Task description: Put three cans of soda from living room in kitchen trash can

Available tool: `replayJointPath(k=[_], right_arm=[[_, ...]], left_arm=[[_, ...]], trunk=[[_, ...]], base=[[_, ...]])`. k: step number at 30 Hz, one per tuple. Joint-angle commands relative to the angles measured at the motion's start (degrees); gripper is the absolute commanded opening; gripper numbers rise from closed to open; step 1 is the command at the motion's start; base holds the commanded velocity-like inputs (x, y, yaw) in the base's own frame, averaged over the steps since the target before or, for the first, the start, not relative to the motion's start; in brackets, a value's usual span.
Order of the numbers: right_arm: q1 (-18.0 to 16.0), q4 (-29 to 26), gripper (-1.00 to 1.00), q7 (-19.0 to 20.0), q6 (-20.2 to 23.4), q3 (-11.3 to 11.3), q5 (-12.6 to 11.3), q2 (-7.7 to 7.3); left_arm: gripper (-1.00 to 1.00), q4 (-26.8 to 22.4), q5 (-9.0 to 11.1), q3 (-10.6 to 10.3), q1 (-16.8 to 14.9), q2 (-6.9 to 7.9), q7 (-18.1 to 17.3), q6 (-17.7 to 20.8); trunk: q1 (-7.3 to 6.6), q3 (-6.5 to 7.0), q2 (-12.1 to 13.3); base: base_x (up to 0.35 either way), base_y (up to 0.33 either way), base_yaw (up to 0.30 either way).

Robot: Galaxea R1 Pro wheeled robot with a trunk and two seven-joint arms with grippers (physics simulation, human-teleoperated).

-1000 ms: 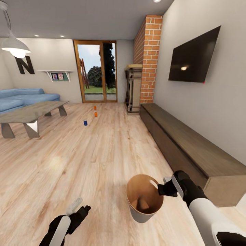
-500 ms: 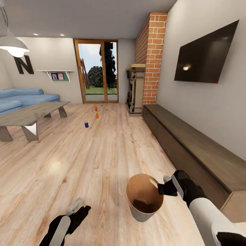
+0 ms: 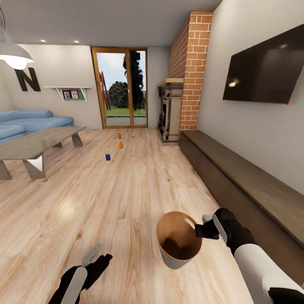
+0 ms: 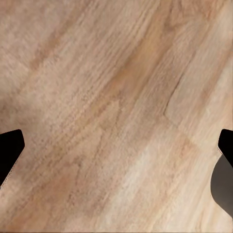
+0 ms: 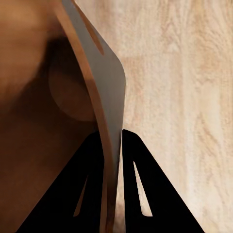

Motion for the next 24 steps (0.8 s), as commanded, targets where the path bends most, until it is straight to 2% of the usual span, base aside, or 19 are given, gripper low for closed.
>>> replayJointPath(k=[1,24], right_arm=[[0.0,0.0,-1.0,0.4,0.1,-0.1,-1.8,0.0],[-0.1,-1.4,-1.0,0.3,0.1,-0.2,-1.7,-0.29]], left_arm=[[1.0,0.0,0.0,0.0,0.0,0.0,0.0,0.0],[1.0,0.0,0.0,0.0,0.0,0.0,0.0,0.0]], trunk=[[0.0,0.01,0.0],[0.0,0.01,0.0]], base=[[0.317,0.144,0.0],[0.317,0.144,0.0]])
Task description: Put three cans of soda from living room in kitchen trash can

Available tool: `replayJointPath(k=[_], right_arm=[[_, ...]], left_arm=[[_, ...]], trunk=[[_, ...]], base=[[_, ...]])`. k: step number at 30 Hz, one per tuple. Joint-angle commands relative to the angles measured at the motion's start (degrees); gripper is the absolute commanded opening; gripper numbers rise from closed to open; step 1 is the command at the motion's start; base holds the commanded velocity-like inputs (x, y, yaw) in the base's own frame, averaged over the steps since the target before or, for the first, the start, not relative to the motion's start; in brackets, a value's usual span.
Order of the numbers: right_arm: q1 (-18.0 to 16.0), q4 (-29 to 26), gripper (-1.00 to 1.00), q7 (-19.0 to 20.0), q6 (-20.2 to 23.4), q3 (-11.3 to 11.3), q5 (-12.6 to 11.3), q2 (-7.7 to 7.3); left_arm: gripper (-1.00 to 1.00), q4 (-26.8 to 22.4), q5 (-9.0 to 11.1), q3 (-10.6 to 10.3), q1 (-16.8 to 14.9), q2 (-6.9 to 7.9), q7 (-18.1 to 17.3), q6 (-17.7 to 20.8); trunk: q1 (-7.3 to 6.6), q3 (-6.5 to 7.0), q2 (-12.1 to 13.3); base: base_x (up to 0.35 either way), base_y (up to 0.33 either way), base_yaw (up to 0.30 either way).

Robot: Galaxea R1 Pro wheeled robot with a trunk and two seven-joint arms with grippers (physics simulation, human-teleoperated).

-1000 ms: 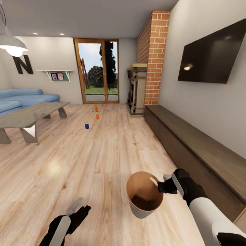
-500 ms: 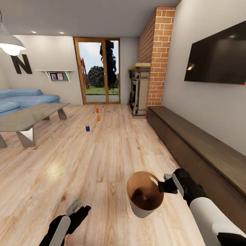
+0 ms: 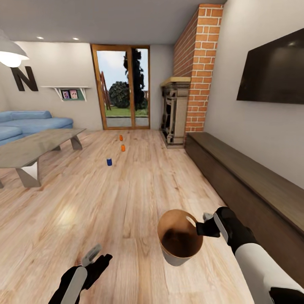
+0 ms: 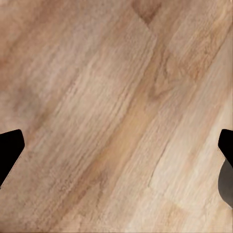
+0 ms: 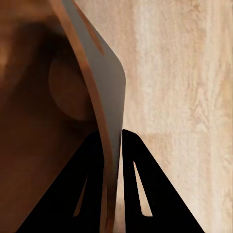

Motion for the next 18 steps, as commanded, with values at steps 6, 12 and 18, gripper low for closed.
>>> replayJointPath(k=[6,12,18], right_arm=[[0.5,-4.9,-1.0,0.4,0.0,0.0,-1.8,-0.06],[1.3,-6.1,-1.0,0.2,0.2,-0.1,-1.8,-0.11],[3.3,-8.3,-1.0,0.5,0.1,0.0,-1.9,-0.38]], left_arm=[[1.0,0.0,0.0,0.0,0.0,0.0,0.0,0.0],[1.0,0.1,0.0,0.0,0.0,0.0,0.0,0.0],[1.0,0.1,-0.1,0.0,0.0,0.0,0.0,0.0]], trunk=[[-0.01,0.01,0.0],[-0.01,0.01,0.0],[-0.01,0.01,0.0]], base=[[0.317,0.144,0.0],[0.317,0.144,0.0],[0.317,0.143,0.0]])
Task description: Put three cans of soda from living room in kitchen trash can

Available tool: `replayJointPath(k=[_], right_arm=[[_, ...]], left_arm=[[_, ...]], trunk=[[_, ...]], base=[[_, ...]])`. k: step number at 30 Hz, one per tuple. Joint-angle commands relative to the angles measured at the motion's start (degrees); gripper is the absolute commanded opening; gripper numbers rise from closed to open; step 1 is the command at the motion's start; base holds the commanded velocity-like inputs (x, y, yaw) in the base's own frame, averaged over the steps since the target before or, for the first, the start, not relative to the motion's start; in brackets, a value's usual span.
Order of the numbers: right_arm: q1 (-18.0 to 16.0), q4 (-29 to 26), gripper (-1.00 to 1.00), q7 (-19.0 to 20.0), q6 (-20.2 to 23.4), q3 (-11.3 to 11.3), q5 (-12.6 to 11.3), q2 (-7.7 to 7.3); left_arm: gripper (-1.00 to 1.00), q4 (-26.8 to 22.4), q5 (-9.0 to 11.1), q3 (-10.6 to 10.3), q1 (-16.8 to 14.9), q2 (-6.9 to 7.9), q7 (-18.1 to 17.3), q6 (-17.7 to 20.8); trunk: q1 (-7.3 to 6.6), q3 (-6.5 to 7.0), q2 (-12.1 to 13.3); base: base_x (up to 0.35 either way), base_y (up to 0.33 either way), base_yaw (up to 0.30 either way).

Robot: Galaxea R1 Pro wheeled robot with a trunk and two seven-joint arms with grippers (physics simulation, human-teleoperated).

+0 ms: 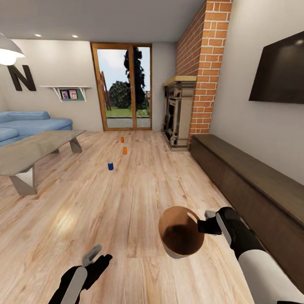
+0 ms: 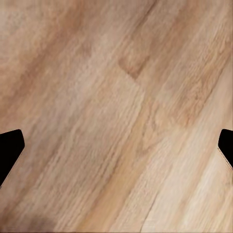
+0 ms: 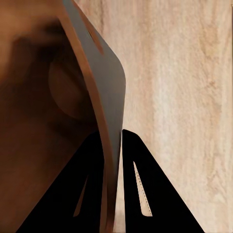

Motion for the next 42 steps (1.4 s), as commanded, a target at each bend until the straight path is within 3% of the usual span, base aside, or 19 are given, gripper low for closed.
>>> replayJointPath(k=[1,6,9,42], right_arm=[[0.3,-0.6,-1.0,0.5,0.1,0.0,-1.9,0.02],[4.7,-8.7,-1.0,0.5,-0.1,0.0,-1.9,0.0],[5.9,-10.5,-1.0,0.5,0.0,-0.1,-2.2,-0.07],[6.2,-12.6,-1.0,0.5,0.2,0.0,-2.3,-0.12]], left_arm=[[1.0,0.0,0.0,0.0,0.0,0.0,0.0,0.0],[1.0,0.0,0.0,0.0,0.0,0.0,0.0,0.0],[1.0,0.0,0.0,0.0,0.0,0.0,0.0,0.0],[1.0,-0.5,-0.1,-0.2,0.0,-0.26,0.6,0.0]], trunk=[[0.0,0.01,0.0],[0.0,0.01,0.0],[0.0,0.01,0.0],[0.0,0.01,0.0]], base=[[0.317,0.143,0.0],[0.317,0.143,0.0],[0.317,0.143,0.0],[0.317,0.142,0.0]])
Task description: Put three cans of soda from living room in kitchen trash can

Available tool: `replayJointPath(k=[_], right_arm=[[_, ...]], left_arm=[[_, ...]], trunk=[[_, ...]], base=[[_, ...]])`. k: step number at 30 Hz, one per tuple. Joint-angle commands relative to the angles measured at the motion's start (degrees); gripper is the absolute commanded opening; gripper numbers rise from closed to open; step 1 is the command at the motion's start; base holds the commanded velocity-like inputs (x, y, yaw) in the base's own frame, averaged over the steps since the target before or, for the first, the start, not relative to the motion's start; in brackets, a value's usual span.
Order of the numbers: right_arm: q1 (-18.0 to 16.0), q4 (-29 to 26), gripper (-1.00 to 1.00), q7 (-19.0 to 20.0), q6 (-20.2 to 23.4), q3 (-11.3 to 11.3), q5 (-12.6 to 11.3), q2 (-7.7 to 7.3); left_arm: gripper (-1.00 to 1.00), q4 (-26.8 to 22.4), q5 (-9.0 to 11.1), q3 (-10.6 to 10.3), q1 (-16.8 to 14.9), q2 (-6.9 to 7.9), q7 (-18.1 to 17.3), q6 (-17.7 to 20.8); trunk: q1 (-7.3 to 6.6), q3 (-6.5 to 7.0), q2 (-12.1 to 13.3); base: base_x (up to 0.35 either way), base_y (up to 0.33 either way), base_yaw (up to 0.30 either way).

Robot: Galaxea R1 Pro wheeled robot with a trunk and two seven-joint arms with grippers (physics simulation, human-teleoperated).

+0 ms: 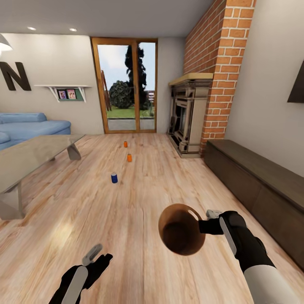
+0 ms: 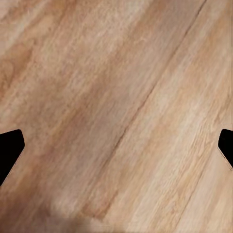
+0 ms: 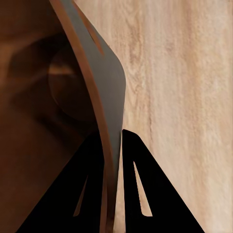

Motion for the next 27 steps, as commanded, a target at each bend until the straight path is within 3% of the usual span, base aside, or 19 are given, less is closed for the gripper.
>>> replayJointPath(k=[1,5,11,27], right_arm=[[-0.1,0.2,-1.0,0.4,0.1,-0.1,-1.6,-0.01],[-1.2,3.6,-1.0,0.4,0.1,-0.6,-1.7,-0.09],[-6.8,15.7,-1.0,0.3,0.1,-0.9,-1.8,-0.64],[-7.8,18.5,-1.0,0.4,0.1,-0.9,-1.9,-1.24]], left_arm=[[1.0,0.0,0.0,0.0,0.0,0.0,0.0,0.0],[1.0,0.0,0.0,0.0,0.0,0.0,0.0,0.0],[1.0,0.0,0.0,0.0,0.0,-0.01,0.0,0.0],[1.0,0.1,0.0,0.0,0.0,-0.01,0.0,0.0]], trunk=[[-0.01,0.01,0.0],[-0.01,0.01,0.0],[-0.01,0.01,0.0],[-0.01,0.01,0.0]], base=[[0.319,0.138,0.0],[0.319,0.136,0.0],[0.319,0.133,0.0],[0.32,0.126,0.0]])
